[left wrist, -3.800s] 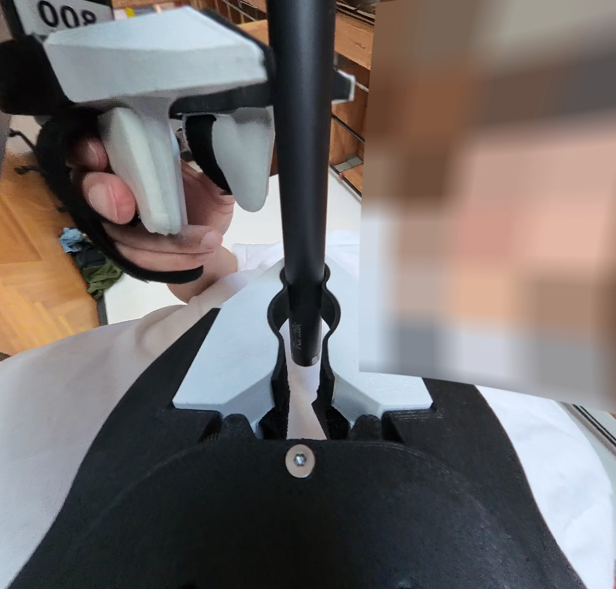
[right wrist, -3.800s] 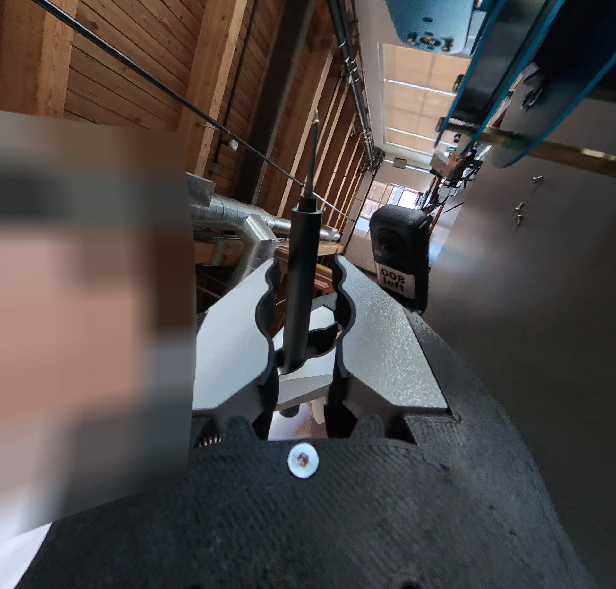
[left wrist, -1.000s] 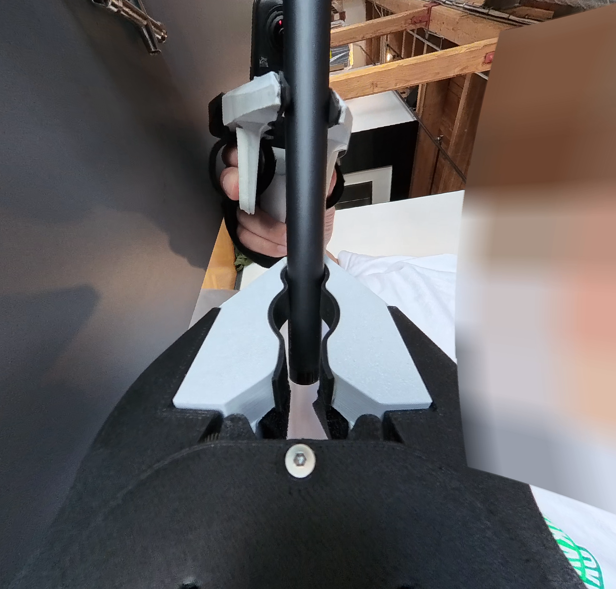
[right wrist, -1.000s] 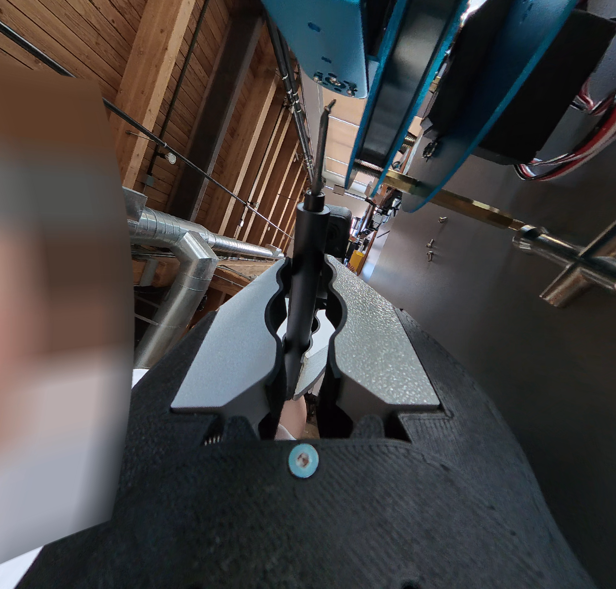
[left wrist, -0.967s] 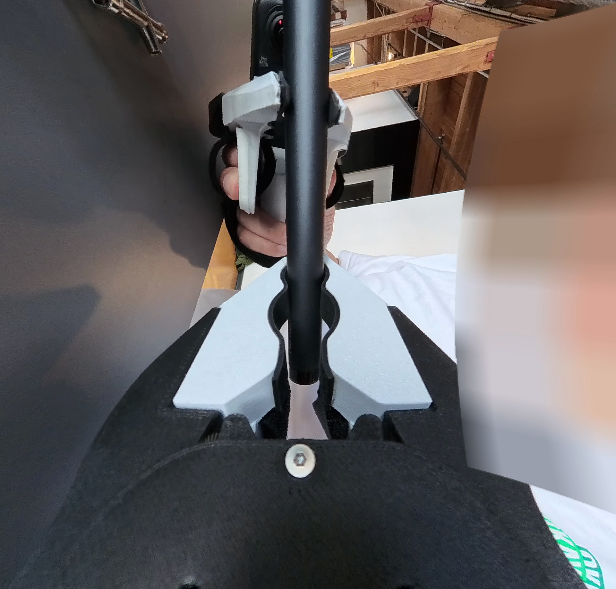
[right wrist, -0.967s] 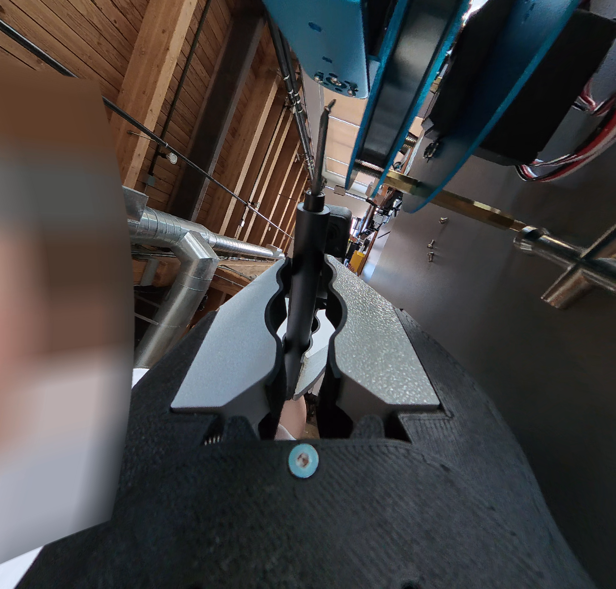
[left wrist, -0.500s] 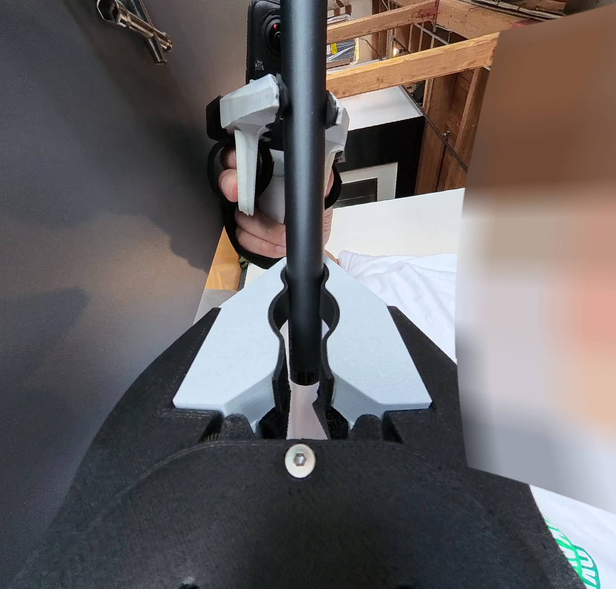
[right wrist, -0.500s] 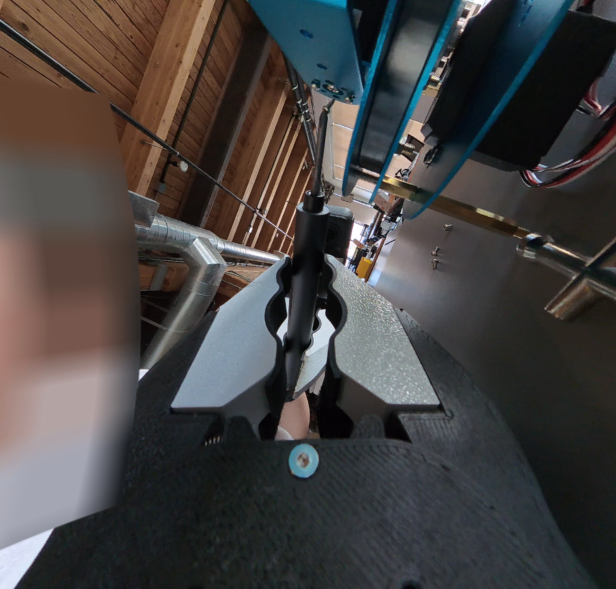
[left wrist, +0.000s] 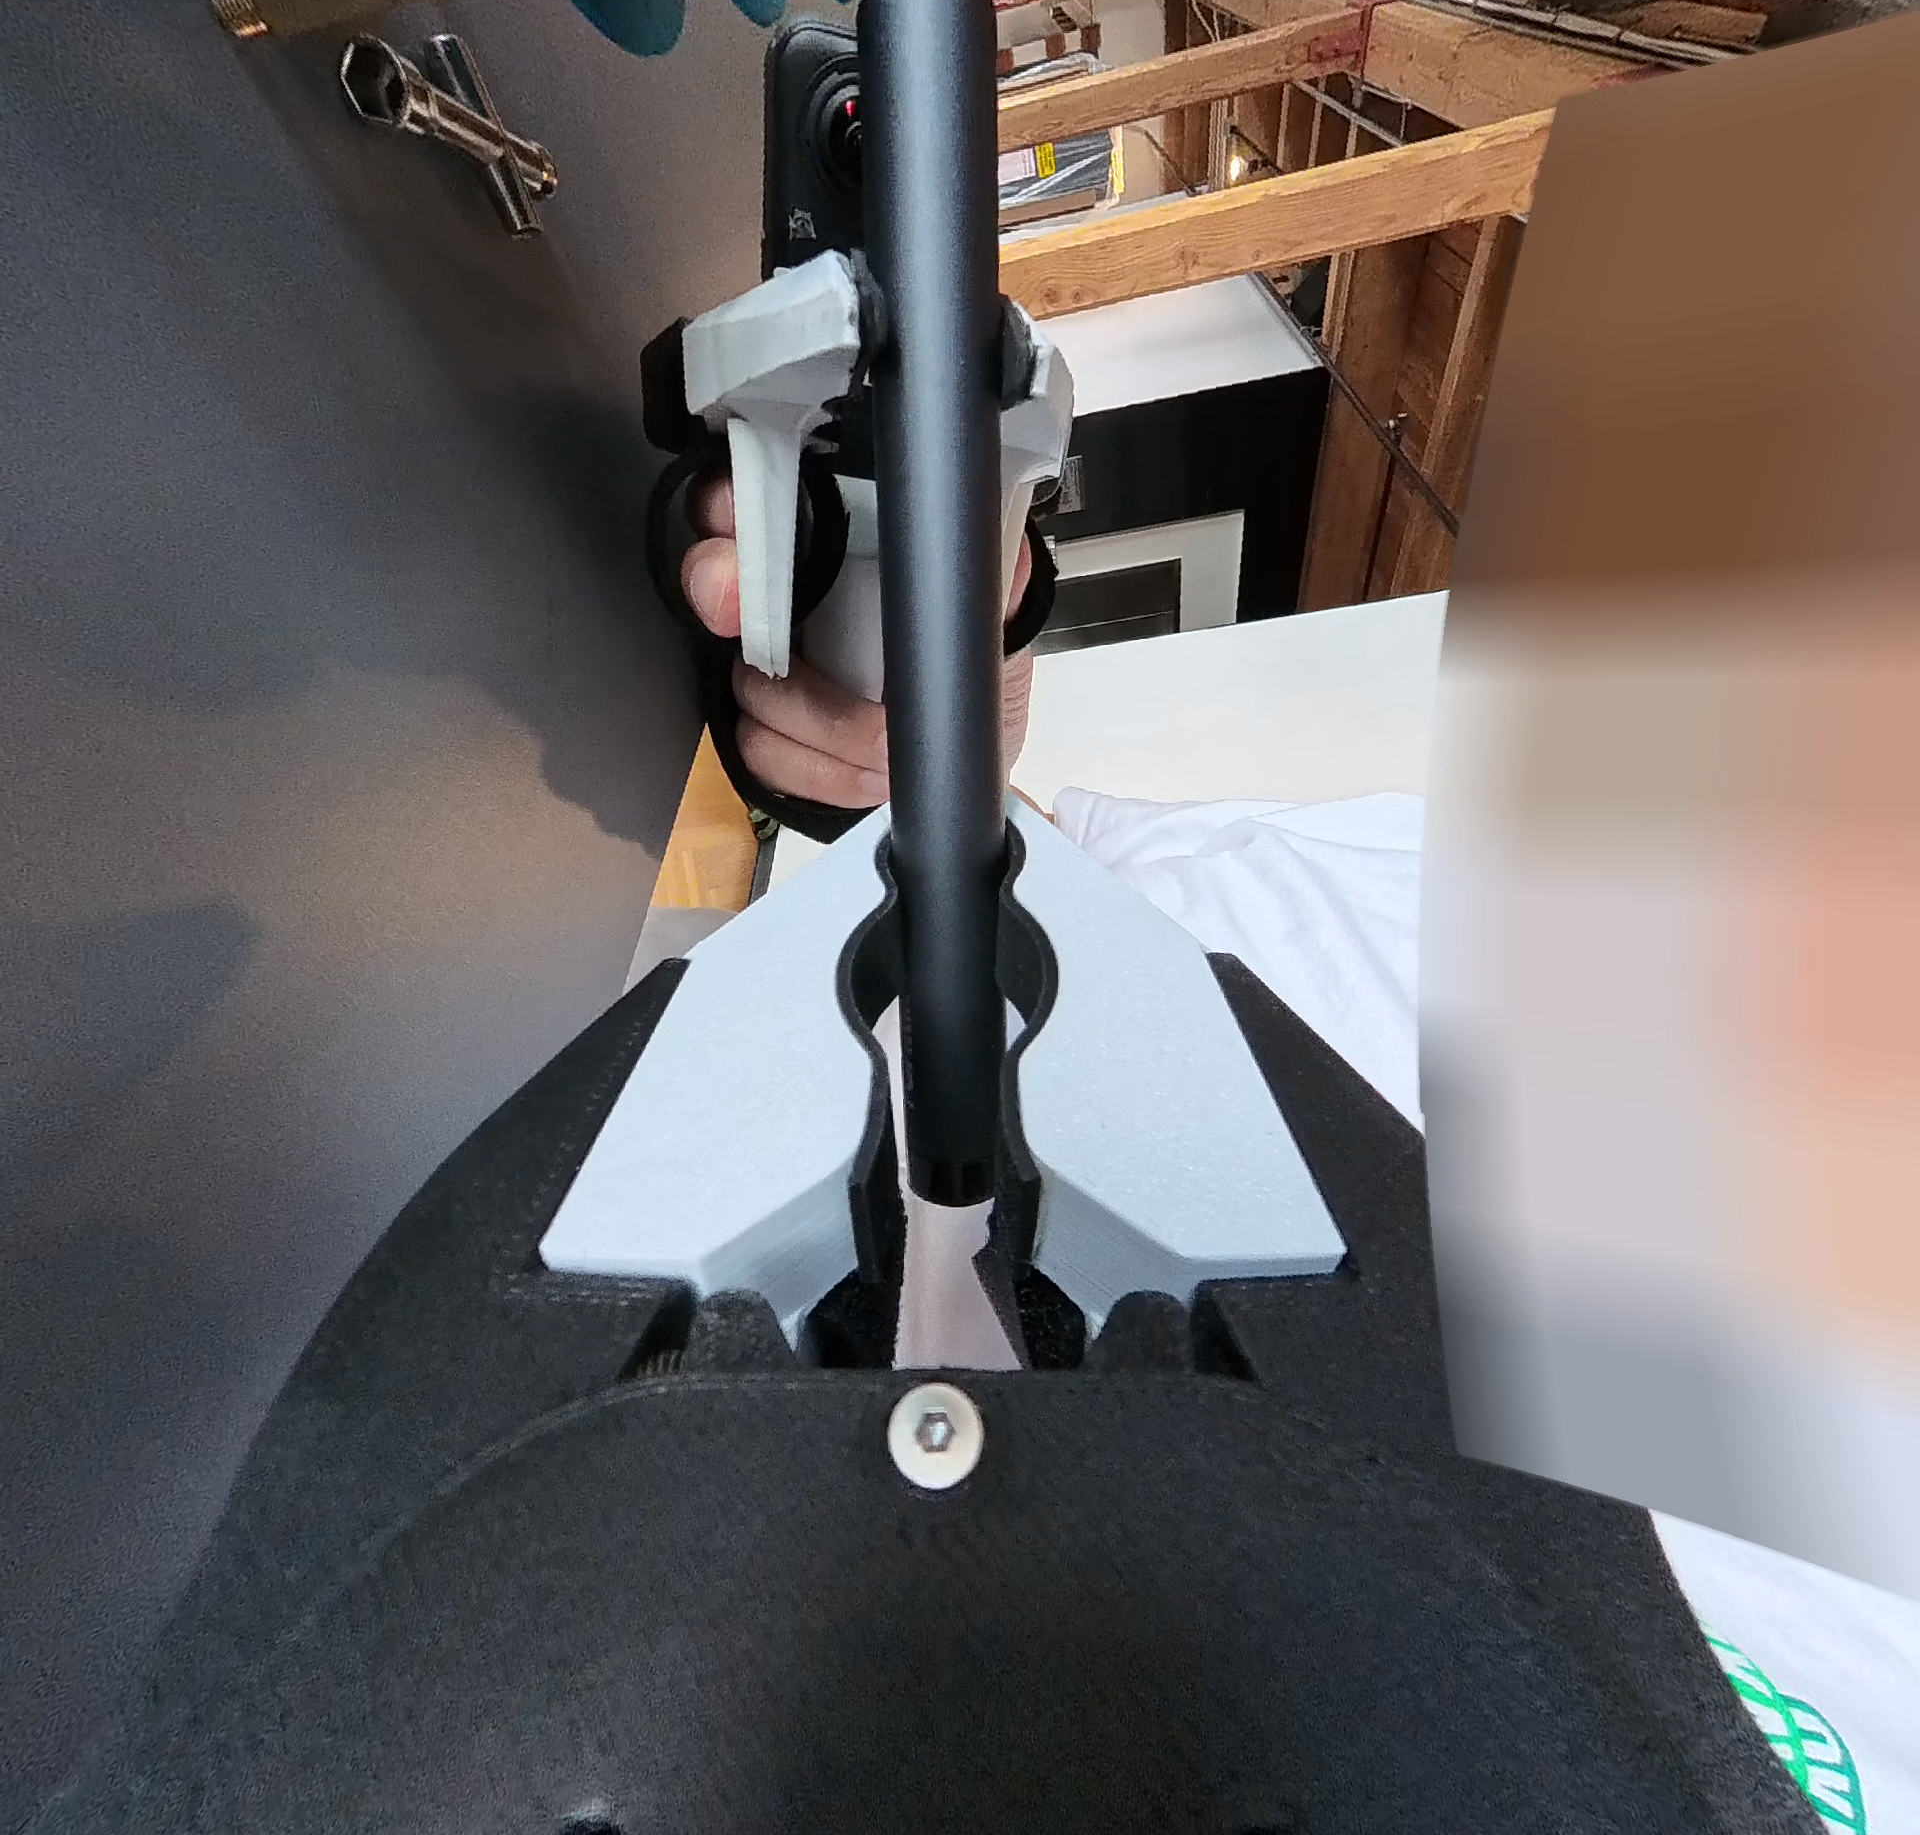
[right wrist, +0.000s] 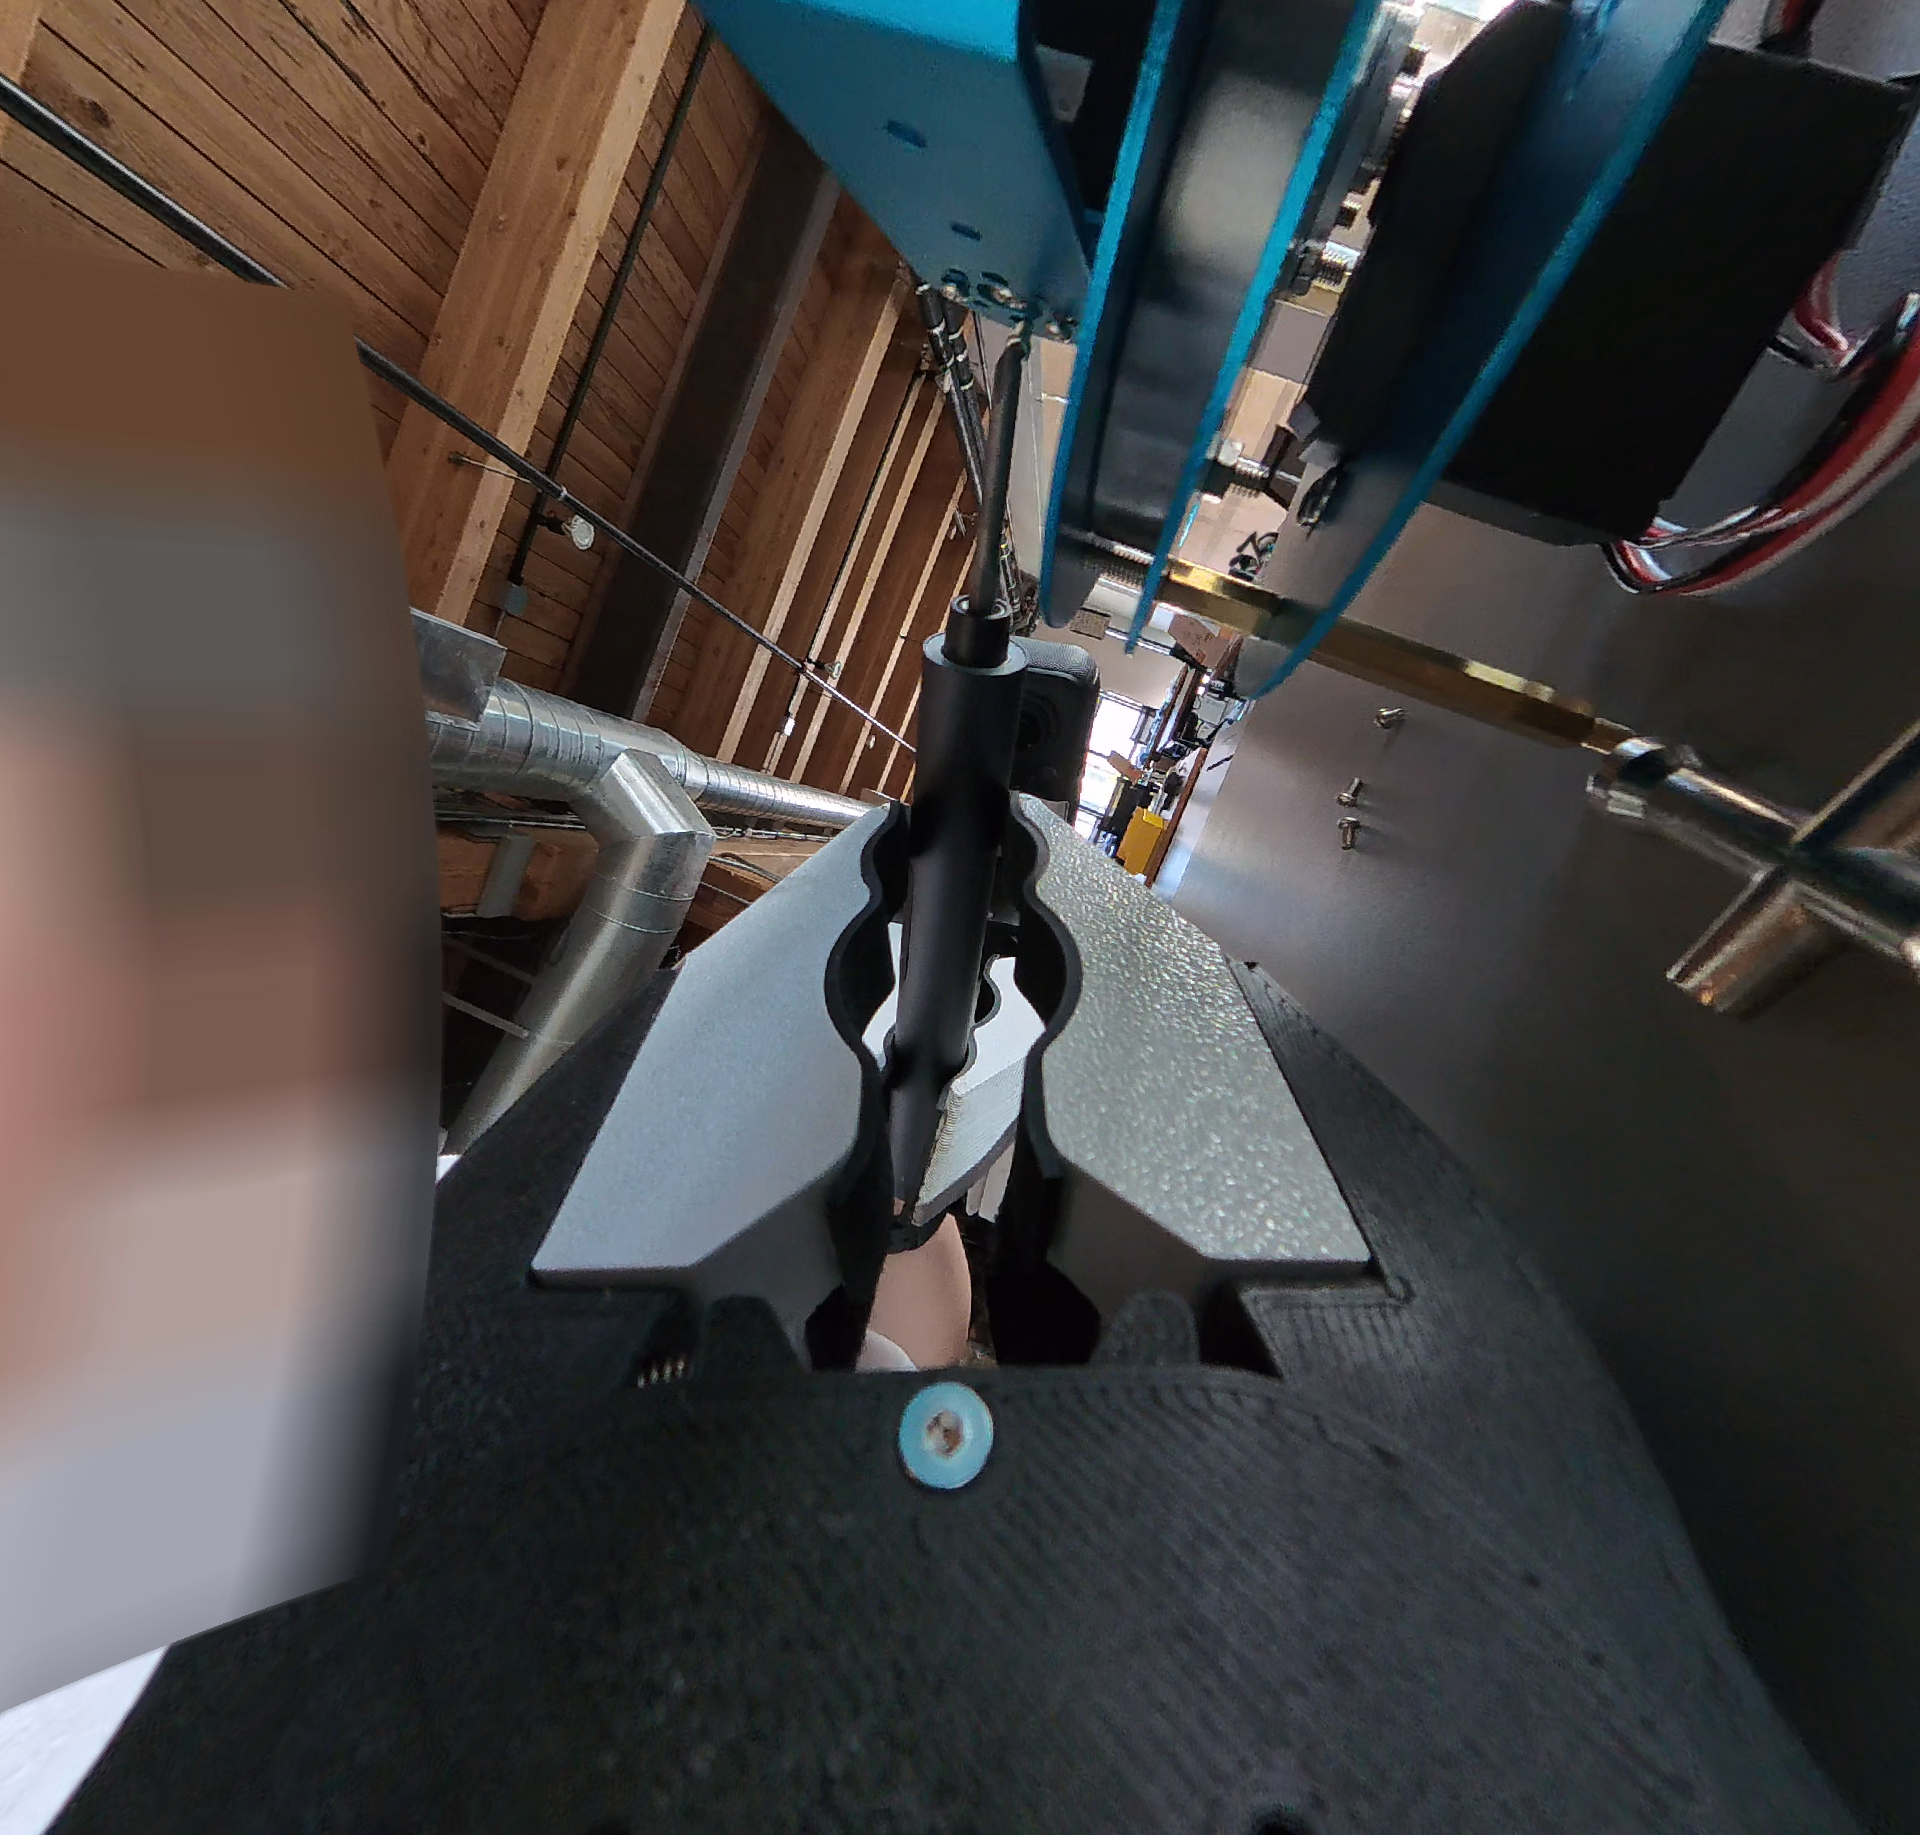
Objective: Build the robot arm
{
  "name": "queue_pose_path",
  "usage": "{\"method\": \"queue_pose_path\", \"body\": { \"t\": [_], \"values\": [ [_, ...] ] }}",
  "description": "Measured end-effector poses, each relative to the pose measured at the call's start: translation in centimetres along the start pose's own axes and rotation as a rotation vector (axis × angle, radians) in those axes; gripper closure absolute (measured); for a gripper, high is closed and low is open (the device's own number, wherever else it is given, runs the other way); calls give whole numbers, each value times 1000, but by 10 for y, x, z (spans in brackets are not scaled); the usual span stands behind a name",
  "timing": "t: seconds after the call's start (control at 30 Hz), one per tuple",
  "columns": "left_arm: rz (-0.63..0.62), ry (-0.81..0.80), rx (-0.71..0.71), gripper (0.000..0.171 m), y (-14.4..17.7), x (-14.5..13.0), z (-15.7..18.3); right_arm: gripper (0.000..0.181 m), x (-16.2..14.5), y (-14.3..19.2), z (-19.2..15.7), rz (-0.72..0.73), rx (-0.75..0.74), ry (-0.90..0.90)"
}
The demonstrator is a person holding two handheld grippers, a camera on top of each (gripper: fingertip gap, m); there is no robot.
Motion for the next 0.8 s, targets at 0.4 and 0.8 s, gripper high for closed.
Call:
{"method": "queue_pose_path", "body": {
  "t": [0.4,0.8],
  "values": [
    [19,1,2,162,3,1,1,165,2,-2,1,-11,7,-7],
    [33,7,-8,162,5,0,1,165,1,-3,1,-22,4,-5]
  ]
}}
Point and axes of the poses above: each gripper's, where its closed fingertips meet, y back along the fingers, x out of its top, z = x × y across the jaws, the point moved 7 cm from there along y, back along the fingers, and after that the axes turned 7 degrees about x, right-handed, at the moved point
